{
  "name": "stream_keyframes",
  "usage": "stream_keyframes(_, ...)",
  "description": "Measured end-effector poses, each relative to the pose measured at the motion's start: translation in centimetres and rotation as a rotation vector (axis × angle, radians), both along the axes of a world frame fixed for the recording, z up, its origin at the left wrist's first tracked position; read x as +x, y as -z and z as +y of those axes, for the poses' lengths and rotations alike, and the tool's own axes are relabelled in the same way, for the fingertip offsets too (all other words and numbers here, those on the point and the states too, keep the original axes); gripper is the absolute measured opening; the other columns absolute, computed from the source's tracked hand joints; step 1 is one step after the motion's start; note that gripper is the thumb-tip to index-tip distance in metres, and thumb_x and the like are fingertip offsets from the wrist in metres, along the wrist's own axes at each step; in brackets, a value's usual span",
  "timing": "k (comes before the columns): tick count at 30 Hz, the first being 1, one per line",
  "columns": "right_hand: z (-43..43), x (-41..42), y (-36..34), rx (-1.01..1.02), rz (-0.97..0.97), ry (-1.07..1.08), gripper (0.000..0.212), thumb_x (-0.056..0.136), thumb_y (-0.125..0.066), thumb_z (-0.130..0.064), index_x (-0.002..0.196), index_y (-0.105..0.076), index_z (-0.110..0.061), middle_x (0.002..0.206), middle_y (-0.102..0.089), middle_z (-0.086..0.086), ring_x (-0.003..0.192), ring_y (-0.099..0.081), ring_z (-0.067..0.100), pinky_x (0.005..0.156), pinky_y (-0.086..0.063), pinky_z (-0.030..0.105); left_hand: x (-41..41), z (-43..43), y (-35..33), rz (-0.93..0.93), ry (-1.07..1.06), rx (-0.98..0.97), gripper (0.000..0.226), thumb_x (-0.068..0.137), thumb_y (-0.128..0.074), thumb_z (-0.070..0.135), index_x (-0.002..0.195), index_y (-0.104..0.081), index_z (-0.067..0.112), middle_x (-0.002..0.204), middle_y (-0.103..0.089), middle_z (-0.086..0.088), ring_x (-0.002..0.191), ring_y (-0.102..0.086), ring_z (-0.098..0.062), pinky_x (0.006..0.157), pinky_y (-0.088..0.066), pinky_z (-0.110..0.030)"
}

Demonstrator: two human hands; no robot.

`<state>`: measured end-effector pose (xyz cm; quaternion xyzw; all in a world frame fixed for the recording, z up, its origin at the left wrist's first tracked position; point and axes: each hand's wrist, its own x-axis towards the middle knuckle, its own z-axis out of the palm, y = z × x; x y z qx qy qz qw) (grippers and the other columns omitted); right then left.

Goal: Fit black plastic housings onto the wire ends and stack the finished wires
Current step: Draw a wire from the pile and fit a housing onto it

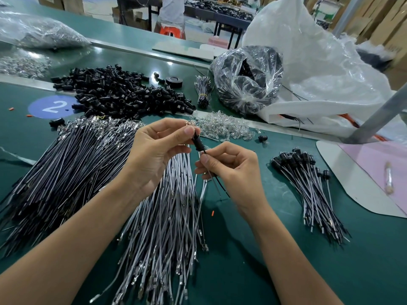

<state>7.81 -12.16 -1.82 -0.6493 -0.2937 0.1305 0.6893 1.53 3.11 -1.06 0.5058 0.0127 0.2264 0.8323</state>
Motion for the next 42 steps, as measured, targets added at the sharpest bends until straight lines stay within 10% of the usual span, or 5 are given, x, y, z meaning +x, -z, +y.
stream_keyframes(42,1.2,-1.2,0.8,-0.038,-0.277,0.213,0.004,0.087,-0.071,-0.005,0.089,-0.073,-0.008,0.075,-0.074,0.003,0.063,-0.069,0.021,0.062,-0.058,0.047,0.2,-1.7,0.3,0.04,0.121,-0.194,0.017,0.08,-0.06,0.016,0.07,-0.072,0.022,0.1,-0.075,0.002,0.081,-0.068,-0.009,0.072,-0.056,-0.021)
